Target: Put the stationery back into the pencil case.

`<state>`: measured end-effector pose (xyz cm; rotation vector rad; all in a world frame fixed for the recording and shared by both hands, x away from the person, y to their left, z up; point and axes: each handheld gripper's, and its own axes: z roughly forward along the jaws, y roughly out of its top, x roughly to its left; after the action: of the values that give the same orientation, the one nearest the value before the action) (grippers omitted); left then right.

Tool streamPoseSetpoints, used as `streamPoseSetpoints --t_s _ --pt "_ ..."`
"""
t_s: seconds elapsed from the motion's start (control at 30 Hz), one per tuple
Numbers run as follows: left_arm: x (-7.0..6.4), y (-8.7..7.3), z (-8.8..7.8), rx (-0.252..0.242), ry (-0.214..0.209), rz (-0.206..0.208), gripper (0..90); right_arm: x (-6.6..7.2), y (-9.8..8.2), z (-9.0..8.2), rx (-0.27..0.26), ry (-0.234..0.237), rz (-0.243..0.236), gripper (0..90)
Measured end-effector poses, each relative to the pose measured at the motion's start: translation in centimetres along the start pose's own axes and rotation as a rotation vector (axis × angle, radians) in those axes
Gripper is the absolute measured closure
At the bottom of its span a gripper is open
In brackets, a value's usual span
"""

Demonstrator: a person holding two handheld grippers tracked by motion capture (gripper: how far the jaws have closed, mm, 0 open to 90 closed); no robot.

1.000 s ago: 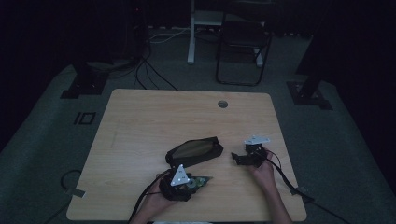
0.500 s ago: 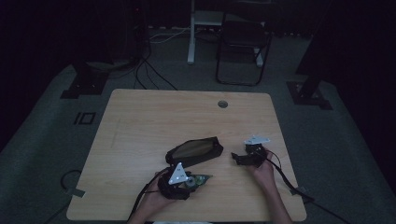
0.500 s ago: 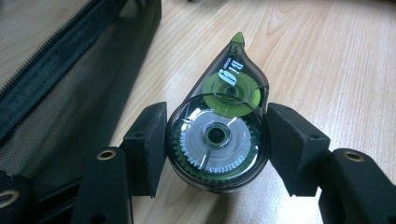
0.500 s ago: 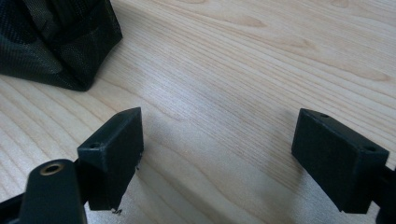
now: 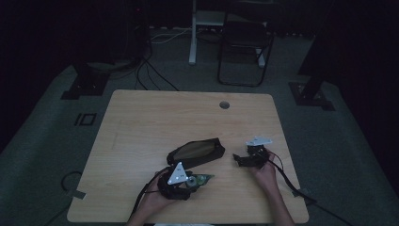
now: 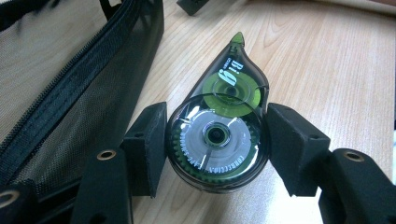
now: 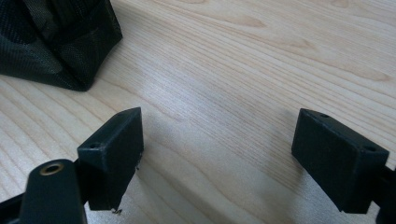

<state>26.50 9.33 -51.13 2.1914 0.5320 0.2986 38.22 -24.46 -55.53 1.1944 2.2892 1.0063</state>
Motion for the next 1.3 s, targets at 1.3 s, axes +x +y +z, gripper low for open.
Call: streamPoseSetpoints --t_s 1.3 --pt "0.4 1.8 -2.2 -0.053 -0.001 0.014 41.5 0.0 0.0 0.0 0.000 0.000 0.000 16.6"
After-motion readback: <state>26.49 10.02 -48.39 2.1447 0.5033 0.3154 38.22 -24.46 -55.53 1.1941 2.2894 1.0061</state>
